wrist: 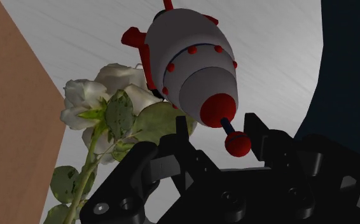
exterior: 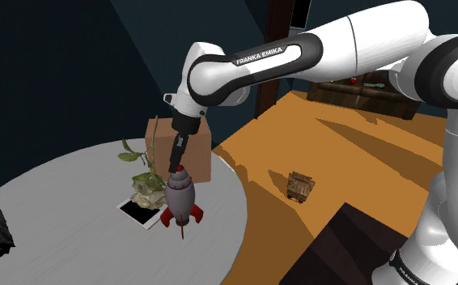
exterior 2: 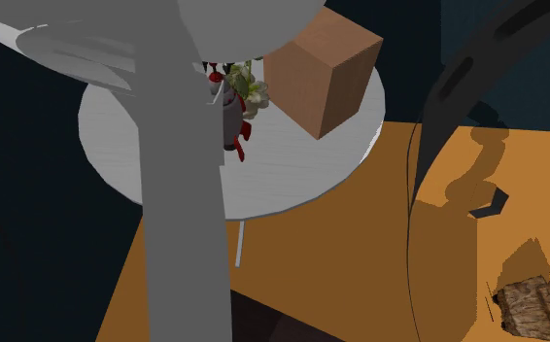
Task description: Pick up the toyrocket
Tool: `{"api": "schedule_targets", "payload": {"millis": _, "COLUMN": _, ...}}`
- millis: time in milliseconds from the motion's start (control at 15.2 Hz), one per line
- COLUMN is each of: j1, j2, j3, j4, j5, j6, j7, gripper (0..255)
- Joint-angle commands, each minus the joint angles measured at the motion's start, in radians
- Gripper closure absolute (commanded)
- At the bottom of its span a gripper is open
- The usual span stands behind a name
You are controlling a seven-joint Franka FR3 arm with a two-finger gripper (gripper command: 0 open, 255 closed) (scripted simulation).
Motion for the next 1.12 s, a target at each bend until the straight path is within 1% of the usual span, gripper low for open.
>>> {"api": "schedule_targets", "payload": {"millis": 0, "j1": 0.000, "j2": -0.003, "j3": 0.000, "j4": 0.008, "j5": -0.001, "j6": -0.012, "j7": 0.004, "gripper": 255}}
{"api": "schedule_targets", "payload": {"millis": 924, "j1": -0.001, "j2": -0.031, "j3": -0.003, "j4": 0.154, "j5": -0.019, "j6": -0.181, "j7": 0.050, "gripper": 255}}
{"api": "schedule_targets", "payload": {"millis": 1056, "j1": -0.001, "j2": -0.031, "j3": -0.003, "j4": 0.156, "j5": -0.019, "j6": -0.183, "j7": 0.050, "gripper": 255}}
